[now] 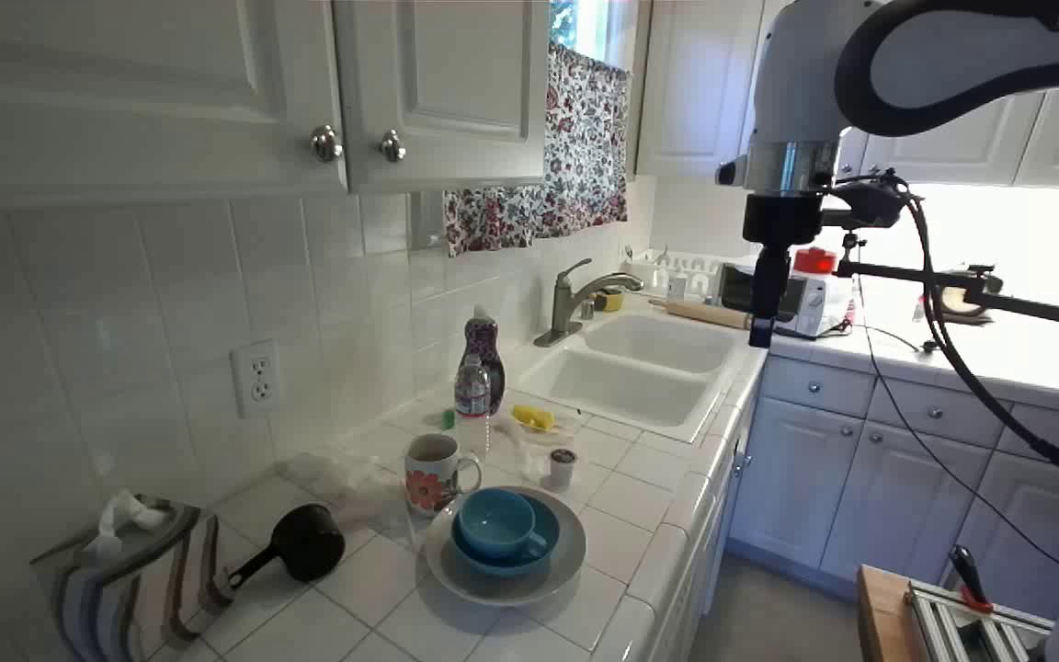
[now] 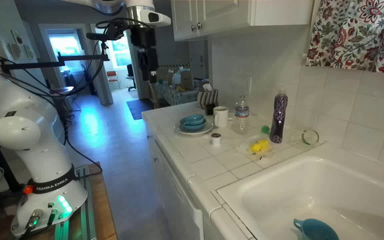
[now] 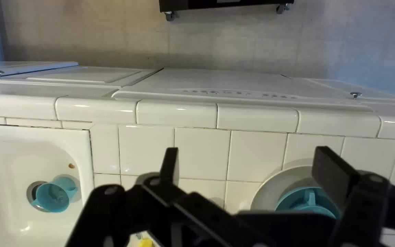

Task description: Put the white container inside the blue cup

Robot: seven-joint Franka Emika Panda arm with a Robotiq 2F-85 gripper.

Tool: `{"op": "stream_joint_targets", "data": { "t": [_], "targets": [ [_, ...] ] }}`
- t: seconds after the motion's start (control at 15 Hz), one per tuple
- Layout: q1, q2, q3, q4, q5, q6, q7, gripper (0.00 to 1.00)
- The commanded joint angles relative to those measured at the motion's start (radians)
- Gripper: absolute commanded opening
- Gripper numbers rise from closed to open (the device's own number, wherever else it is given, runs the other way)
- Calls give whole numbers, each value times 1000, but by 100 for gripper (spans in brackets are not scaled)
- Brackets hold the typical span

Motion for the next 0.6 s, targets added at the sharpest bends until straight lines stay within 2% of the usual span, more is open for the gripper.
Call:
{"op": "stream_joint_targets", "data": {
  "t": [0.0, 0.27, 0.53],
  "targets": [
    [5, 1, -3, 2, -2, -2, 2, 100],
    [7, 12, -6, 7, 7, -8, -1, 100],
    [22, 97, -33, 13, 73, 194, -1, 100]
  ]
}}
